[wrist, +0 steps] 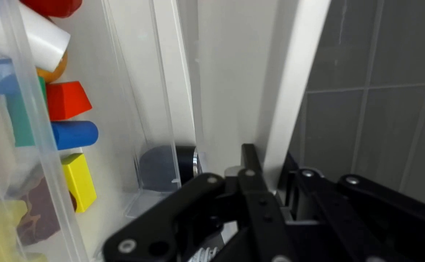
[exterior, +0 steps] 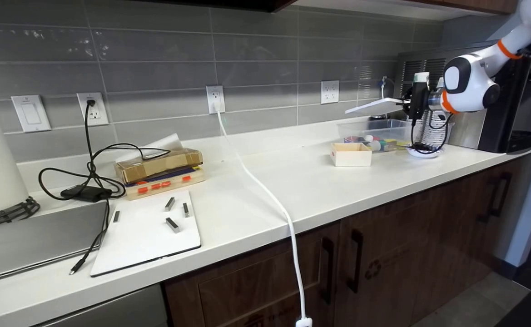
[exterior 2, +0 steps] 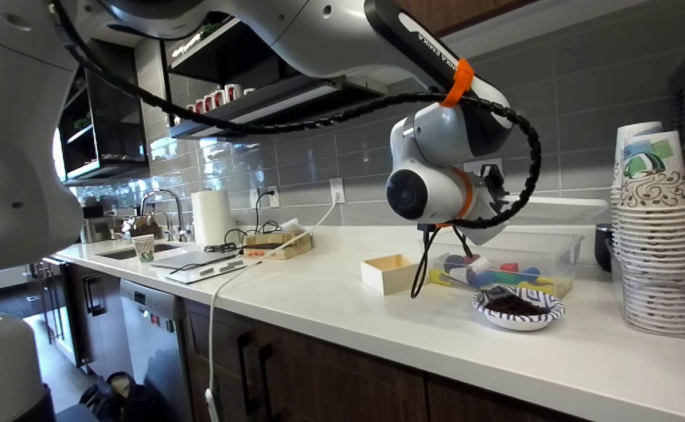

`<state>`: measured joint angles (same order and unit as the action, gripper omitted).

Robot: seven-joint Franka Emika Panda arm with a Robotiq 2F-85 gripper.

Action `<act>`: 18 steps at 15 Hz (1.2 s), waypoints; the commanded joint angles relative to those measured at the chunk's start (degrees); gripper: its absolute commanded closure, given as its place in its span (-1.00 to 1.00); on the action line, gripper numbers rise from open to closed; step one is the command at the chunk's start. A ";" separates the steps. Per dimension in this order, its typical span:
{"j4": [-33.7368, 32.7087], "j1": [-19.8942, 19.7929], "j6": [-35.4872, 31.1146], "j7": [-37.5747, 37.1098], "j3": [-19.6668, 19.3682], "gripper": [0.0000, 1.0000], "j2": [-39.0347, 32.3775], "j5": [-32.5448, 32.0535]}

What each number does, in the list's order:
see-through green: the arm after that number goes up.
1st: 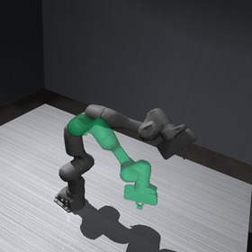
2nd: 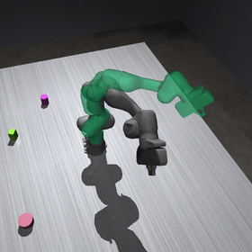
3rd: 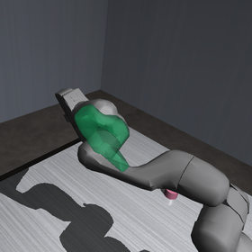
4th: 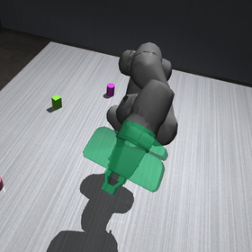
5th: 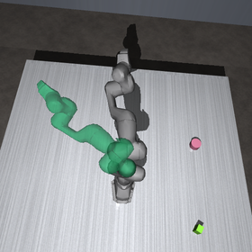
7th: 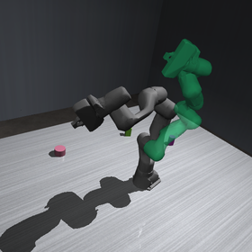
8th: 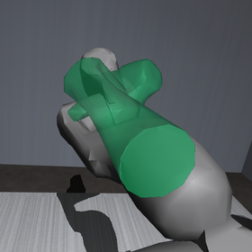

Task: Put the white lid on top of the clear storage container.

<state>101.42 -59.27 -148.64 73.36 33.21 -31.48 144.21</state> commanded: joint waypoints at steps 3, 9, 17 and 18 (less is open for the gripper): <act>-5.02 12.92 -0.70 -5.30 -10.69 0.92 -0.38 0.00; -7.17 8.55 -7.50 -1.41 -4.37 0.92 -2.68 0.00; -5.30 9.04 -6.60 -3.20 -8.15 0.92 -1.09 0.00; -4.75 9.03 -5.91 -3.28 -7.96 0.92 -1.01 0.00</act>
<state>95.68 -51.44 -154.74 71.94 26.32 -33.93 144.21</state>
